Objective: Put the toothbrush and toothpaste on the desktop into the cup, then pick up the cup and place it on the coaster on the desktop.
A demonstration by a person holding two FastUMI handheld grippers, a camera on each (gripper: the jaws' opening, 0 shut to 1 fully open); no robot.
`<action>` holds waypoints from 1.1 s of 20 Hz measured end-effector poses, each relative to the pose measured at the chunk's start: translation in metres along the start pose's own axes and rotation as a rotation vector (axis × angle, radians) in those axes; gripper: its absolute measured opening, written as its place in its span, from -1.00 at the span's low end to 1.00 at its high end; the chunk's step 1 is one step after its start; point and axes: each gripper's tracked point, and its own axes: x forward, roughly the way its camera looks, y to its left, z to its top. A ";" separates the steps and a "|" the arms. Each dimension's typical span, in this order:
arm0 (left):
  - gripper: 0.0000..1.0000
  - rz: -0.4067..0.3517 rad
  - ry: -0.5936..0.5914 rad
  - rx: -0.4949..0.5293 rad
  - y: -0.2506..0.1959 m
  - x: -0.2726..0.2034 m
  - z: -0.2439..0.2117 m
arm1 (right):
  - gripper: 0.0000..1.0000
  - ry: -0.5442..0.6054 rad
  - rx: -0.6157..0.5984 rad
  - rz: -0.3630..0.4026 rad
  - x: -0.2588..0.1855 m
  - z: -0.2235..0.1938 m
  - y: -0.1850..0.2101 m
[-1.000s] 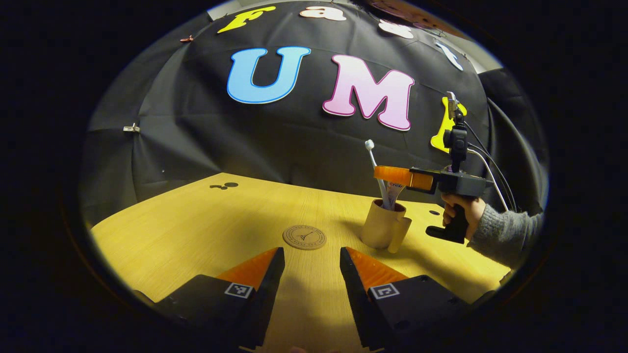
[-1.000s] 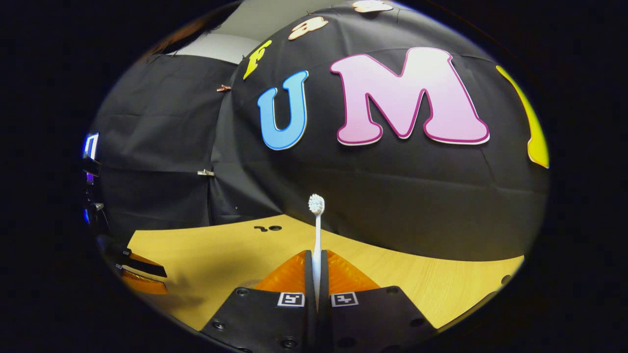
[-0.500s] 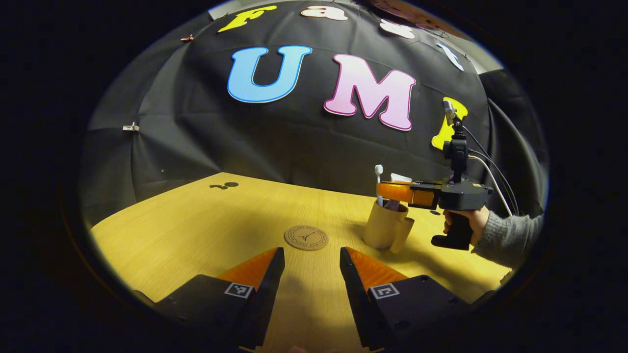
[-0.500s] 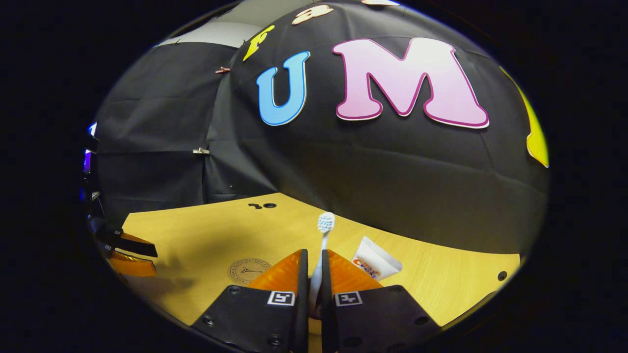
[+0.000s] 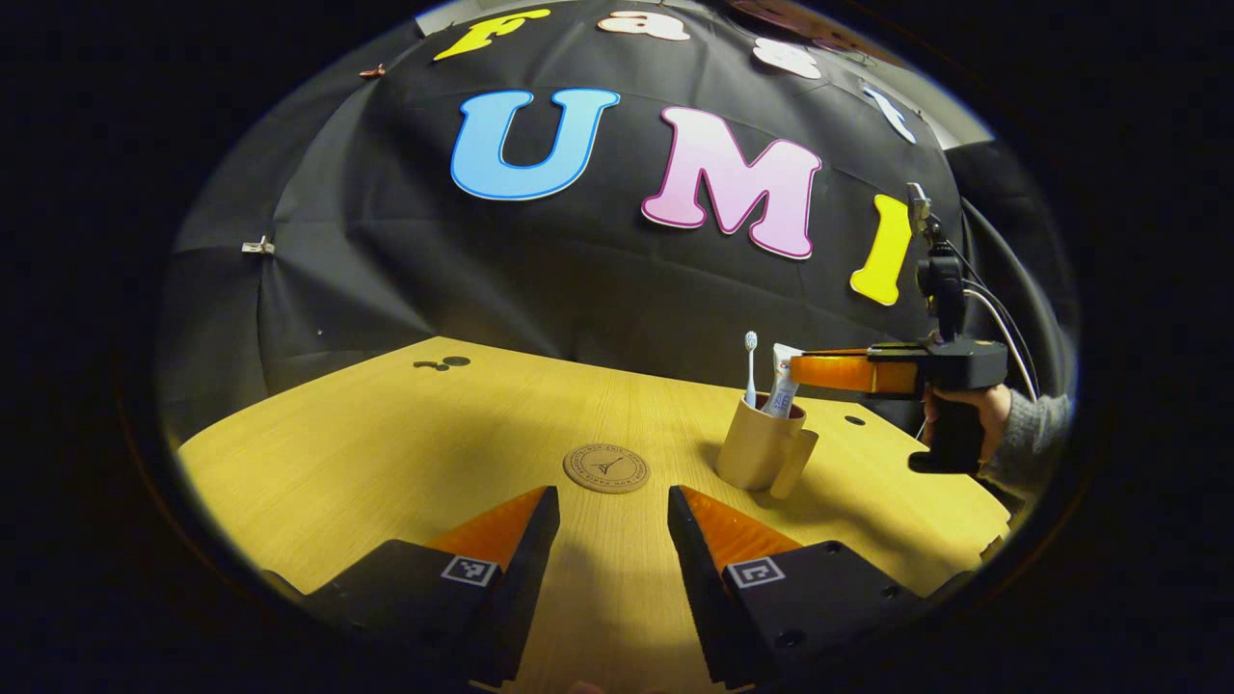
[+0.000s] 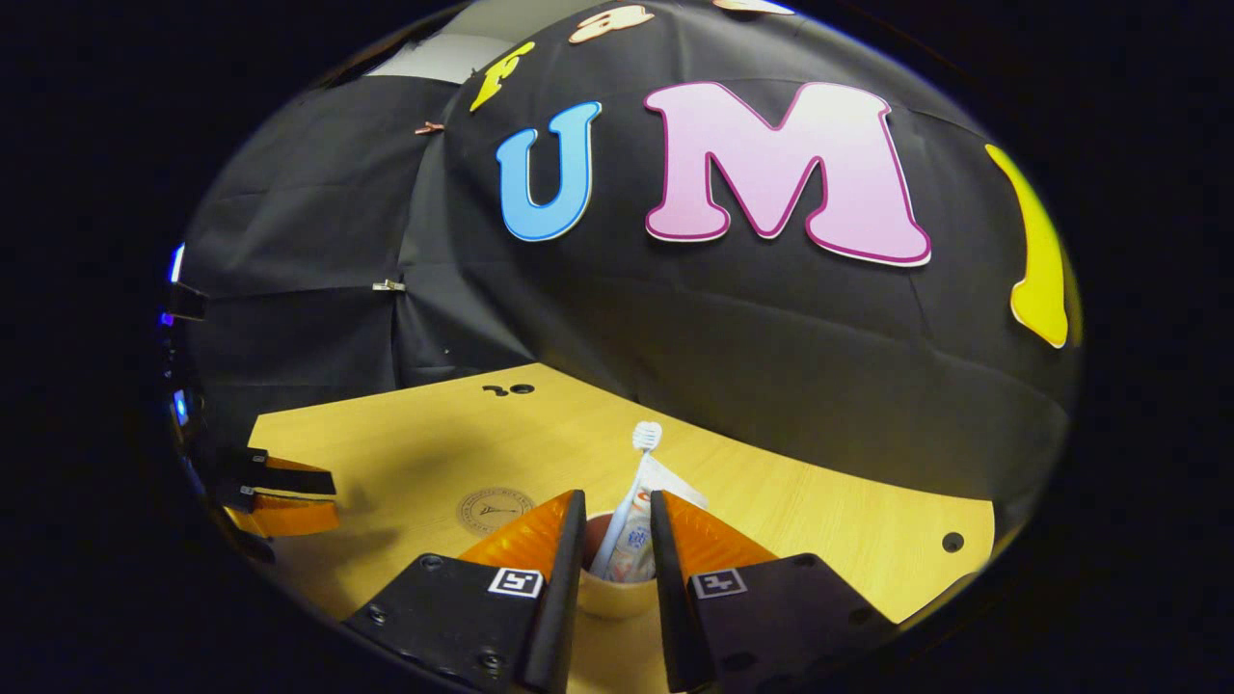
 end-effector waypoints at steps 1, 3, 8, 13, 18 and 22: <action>0.44 -0.004 0.000 0.007 0.001 -0.001 0.001 | -0.14 0.034 0.018 0.002 -0.007 -0.003 0.004; 0.44 -0.009 0.002 0.022 0.005 -0.003 0.003 | 0.04 0.122 0.058 0.017 -0.022 -0.011 0.014; 0.44 -0.036 0.011 0.014 0.013 -0.009 0.003 | 0.24 0.394 0.184 0.022 -0.054 -0.048 0.033; 0.44 -0.058 0.026 0.029 0.027 -0.021 -0.001 | 0.36 0.585 0.290 -0.043 -0.060 -0.083 0.033; 0.44 -0.084 0.057 0.021 0.042 -0.030 -0.011 | 0.36 0.682 0.263 -0.074 -0.040 -0.096 0.038; 0.44 -0.083 0.068 0.062 0.057 -0.036 -0.017 | 0.36 0.744 0.288 -0.107 -0.020 -0.103 0.041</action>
